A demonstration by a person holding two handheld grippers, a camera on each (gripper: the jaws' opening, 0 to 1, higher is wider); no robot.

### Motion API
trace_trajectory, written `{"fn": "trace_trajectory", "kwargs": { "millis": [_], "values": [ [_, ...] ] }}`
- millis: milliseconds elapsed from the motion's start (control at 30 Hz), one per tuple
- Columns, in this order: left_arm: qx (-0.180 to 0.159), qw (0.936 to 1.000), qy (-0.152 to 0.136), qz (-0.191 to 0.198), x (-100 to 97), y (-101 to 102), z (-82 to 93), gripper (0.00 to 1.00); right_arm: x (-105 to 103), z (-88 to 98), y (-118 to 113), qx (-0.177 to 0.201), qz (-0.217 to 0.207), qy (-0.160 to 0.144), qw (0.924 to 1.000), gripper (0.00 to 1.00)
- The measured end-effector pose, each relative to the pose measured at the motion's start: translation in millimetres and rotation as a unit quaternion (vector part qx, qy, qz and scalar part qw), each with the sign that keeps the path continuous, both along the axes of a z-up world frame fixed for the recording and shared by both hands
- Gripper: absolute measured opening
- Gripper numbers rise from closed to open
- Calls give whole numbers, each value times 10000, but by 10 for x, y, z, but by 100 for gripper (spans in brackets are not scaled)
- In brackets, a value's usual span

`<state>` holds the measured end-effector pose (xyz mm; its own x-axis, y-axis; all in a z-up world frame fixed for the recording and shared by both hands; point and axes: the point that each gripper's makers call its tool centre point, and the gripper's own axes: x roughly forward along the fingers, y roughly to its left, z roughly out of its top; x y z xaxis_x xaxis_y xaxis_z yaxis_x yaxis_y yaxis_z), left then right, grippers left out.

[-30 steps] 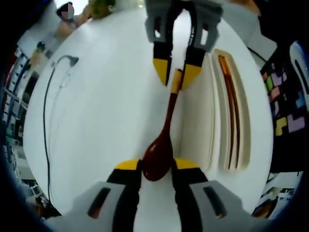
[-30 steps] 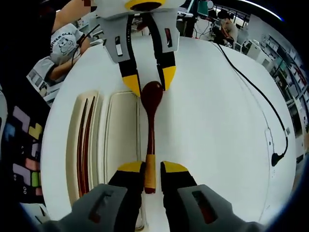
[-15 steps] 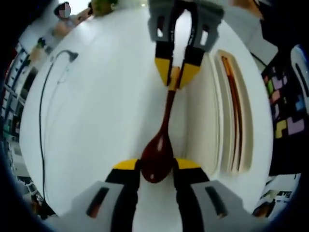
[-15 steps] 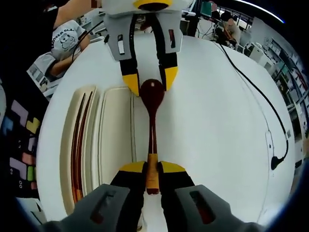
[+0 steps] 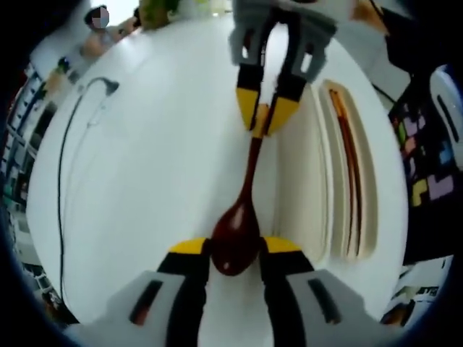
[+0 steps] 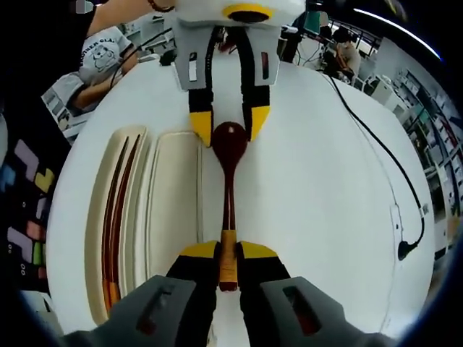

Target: Arrange the utensils inside the cutlery case until each visible utensil rests in its matching compartment.

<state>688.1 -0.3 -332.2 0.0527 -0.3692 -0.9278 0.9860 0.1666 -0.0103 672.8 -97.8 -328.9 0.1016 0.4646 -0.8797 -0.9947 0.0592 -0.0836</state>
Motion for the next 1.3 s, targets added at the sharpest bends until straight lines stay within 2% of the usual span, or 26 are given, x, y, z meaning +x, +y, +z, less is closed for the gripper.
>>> {"fn": "trace_trajectory", "kwargs": {
  "millis": [167, 267, 333, 400, 533, 567, 733, 833, 867, 900, 967, 1033, 1100, 1167, 1200, 1233, 1267, 1300],
  "values": [
    [-224, 9996, 139, -27, 1, -2, 12, 31, 13, 70, 5, 169, 168, -400, 9989, 7],
    [-481, 9983, 300, 131, 10, -13, 25, 31, 11, 93, 6, 326, 236, -693, 9968, 7],
    [-695, 9959, 468, 337, 14, -18, 36, 30, 11, 114, 9, 438, 258, -860, 9950, 7],
    [-883, 9932, 612, 444, 32, -18, 47, 30, 75, 143, 24, 483, 362, -1174, 9913, 7],
    [-1196, 9875, 810, 631, 54, -10, 60, 28, 102, 202, 21, 518, 453, -1581, 9850, 7],
    [-1284, 9852, 896, 691, 50, -14, 67, 28, 123, 224, 26, 520, 502, -1731, 9822, 7],
    [-1646, 9740, 1240, 941, 58, -22, 91, 26, 142, 266, 4, 494, 577, -2046, 9759, 7],
    [-1802, 9631, 1589, 1216, 19, -51, 110, 24, 158, 279, -11, 489, 615, -2152, 9734, 7],
    [-1882, 9603, 1610, 1281, 30, -64, 128, 23, 161, 283, -21, 479, 646, -2214, 9719, 7],
    [-1924, 9592, 1621, 1290, 17, -70, 146, 22, 171, 296, -31, 481, 687, -2312, 9693, 7],
    [-2107, 9523, 1757, 1337, -20, -107, 204, 20, 193, 331, -56, 457, 861, -2597, 9608, 7],
    [-2265, 9443, 1932, 1403, -64, -145, 252, 18, 174, 330, -100, 482, 863, -2644, 9593, 7],
    [-2371, 9410, 2021, 1326, -117, -178, 279, 17, 165, 345, -126, 549, 860, -2688, 9578, 7],
    [-2465, 9356, 2177, 1284, -180, -227, 304, 14, 175, 379, -143, 548, 969, -2910, 9502, 7],
    [-2529, 9328, 2245, 1242, -212, -253, 321, 11, 159, 374, -162, 542, 1013, -2936, 9490, 0],
    [-2606, 9301, 2298, 1190, -228, -284, 340, 4, 231, 498, -159, 650, 991, -3276, 9374, 0],
    [-2606, 9297, 2321, 1174, -245, -294, 340, 2, 205, 451, -209, 599, 946, -3065, 9453, 0],
    [-2638, 9288, 2314, 1191, -252, -321, 340, 1, 141, 429, -153, 833, 937, -2785, 9522, 0]
  ]
}}
